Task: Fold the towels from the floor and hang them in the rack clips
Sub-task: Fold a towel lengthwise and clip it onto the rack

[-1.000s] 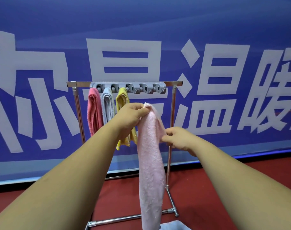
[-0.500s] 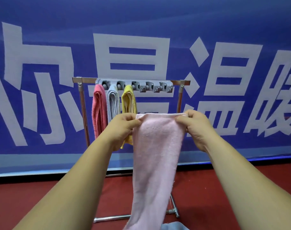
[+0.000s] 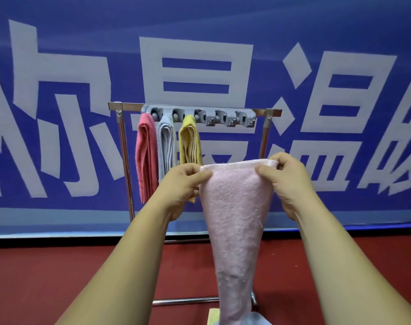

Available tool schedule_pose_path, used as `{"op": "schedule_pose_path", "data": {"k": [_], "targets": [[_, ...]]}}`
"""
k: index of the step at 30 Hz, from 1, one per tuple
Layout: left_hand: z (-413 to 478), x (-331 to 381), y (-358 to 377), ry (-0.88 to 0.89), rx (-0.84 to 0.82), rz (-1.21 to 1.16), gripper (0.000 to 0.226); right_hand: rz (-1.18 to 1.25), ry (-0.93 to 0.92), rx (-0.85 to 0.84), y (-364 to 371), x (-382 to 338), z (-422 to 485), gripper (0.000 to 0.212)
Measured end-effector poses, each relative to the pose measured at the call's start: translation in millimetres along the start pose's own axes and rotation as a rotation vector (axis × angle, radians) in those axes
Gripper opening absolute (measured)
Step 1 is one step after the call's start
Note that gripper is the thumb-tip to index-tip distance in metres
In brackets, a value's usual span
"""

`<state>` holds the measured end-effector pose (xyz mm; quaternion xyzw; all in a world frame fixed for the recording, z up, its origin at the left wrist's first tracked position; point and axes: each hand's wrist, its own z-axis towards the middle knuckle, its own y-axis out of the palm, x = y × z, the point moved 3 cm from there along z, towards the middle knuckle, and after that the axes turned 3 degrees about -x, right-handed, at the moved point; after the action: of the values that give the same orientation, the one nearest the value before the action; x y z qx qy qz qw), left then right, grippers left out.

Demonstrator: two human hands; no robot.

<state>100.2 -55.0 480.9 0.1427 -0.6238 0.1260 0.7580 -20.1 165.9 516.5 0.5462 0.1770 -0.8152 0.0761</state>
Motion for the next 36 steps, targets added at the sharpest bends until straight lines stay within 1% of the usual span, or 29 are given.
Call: {"op": "schedule_pose_path", "data": {"k": [1, 3, 5, 7, 10, 13, 14, 15, 18, 22, 26, 29, 33, 36], "targets": [[0, -1, 1, 0.002, -0.004, 0.000, 0.019, -0.012, -0.005, 0.008, -1, 2, -1, 0.021], [0, -3, 4, 0.010, -0.010, -0.011, 0.009, -0.025, -0.020, 0.027, -6, 4, -4, 0.018], [2, -5, 5, 0.013, -0.023, -0.051, 0.015, -0.002, -0.034, 0.045, -9, 5, -6, 0.019], [5, -5, 7, 0.007, -0.036, -0.077, 0.019, 0.053, -0.035, 0.048, -12, 8, -6, 0.023], [4, -2, 13, -0.008, -0.070, -0.126, 0.019, 0.135, -0.015, 0.025, -14, 10, -7, 0.027], [6, -1, 14, -0.018, -0.076, -0.185, 0.017, 0.224, -0.003, -0.013, -17, 11, -6, 0.042], [7, -1, 14, -0.017, -0.061, -0.184, 0.017, 0.251, 0.008, -0.014, -17, 12, -4, 0.042], [7, -2, 13, -0.019, -0.031, -0.167, 0.016, 0.254, 0.027, -0.003, -16, 15, -2, 0.037], [9, -9, 10, -0.024, 0.070, -0.059, 0.010, 0.153, 0.054, 0.054, -18, 26, -1, 0.015], [6, -10, 12, 0.023, 0.154, 0.028, 0.014, 0.053, 0.009, 0.077, -17, 21, -6, 0.008], [3, -16, 11, 0.068, 0.193, 0.124, 0.016, -0.079, -0.031, 0.123, -16, 23, -8, 0.013], [0, -15, 11, 0.096, 0.200, 0.201, 0.017, -0.065, -0.030, 0.146, -19, 23, -8, 0.018], [-1, -9, 13, 0.128, 0.208, 0.197, 0.018, -0.015, -0.022, 0.148, -19, 21, -10, 0.025], [1, -12, 14, 0.113, 0.198, 0.216, 0.019, -0.029, -0.014, 0.165, -20, 24, -11, 0.030]]}}
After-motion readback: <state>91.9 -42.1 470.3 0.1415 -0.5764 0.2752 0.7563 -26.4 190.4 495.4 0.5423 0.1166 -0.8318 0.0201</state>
